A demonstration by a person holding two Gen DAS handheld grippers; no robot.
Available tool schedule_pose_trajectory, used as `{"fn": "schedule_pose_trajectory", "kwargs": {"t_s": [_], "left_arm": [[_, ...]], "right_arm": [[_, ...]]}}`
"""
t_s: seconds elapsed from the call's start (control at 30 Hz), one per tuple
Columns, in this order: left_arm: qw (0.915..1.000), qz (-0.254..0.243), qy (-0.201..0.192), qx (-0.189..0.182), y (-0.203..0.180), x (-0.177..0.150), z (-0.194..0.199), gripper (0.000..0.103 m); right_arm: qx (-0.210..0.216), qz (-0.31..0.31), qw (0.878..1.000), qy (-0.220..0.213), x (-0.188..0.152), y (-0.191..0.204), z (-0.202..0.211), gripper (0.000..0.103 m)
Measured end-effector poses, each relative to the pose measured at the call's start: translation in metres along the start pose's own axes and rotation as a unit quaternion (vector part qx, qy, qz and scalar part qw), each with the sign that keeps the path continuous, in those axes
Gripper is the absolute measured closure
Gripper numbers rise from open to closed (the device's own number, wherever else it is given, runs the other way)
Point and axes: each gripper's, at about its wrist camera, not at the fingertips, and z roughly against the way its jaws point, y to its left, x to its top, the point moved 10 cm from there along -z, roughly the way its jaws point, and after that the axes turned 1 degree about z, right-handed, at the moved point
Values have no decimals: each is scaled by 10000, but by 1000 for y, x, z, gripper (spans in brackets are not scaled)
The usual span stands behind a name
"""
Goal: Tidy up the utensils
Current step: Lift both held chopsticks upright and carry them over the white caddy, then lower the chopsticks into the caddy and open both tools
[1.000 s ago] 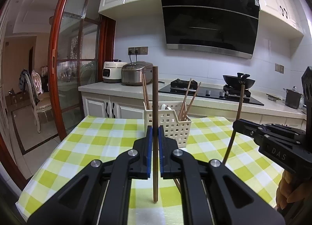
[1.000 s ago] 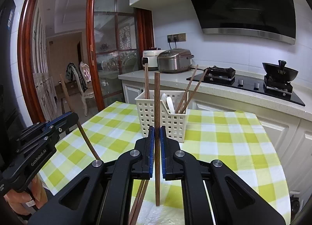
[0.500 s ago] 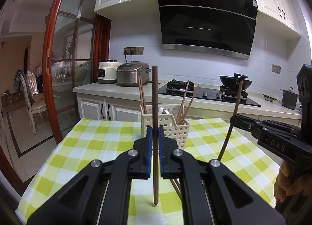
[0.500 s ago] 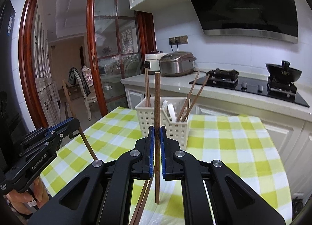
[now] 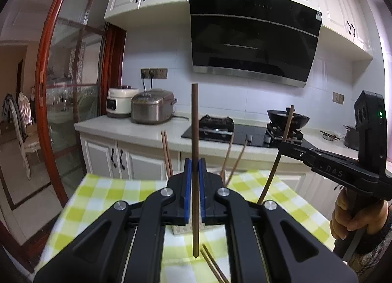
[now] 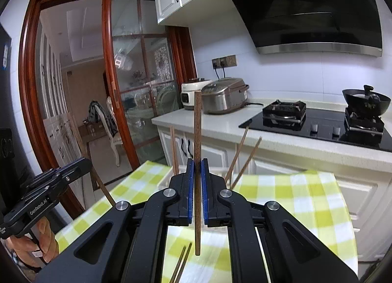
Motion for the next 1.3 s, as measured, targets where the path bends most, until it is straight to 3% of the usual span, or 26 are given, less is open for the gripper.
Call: {"fn": "schedule_pose_trajectory", "kwargs": {"t_s": [0.3, 0.5, 0.67, 0.87, 1.13, 1.3], "left_arm": [[9979, -287, -582, 88, -8, 78, -26, 97], [9974, -322, -624, 176, -6, 99, -61, 97], [9988, -242, -361, 220, 1, 82, -96, 97], [9993, -106, 266, 228, 13, 40, -142, 97], [9943, 94, 1030, 256, 29, -7, -169, 97], [9918, 118, 1238, 309, 37, -28, -177, 97]], "right_arm": [[-115, 136, 9993, -341, 54, -6, -20, 97], [-76, 129, 9992, -376, 72, -12, -45, 97], [8, 69, 9999, -141, 58, -17, -75, 97], [192, -77, 9992, 354, 27, -21, -115, 97], [190, -45, 9946, 1019, -10, -20, -150, 97], [174, -97, 9936, 1112, -18, -22, -161, 96]]}}
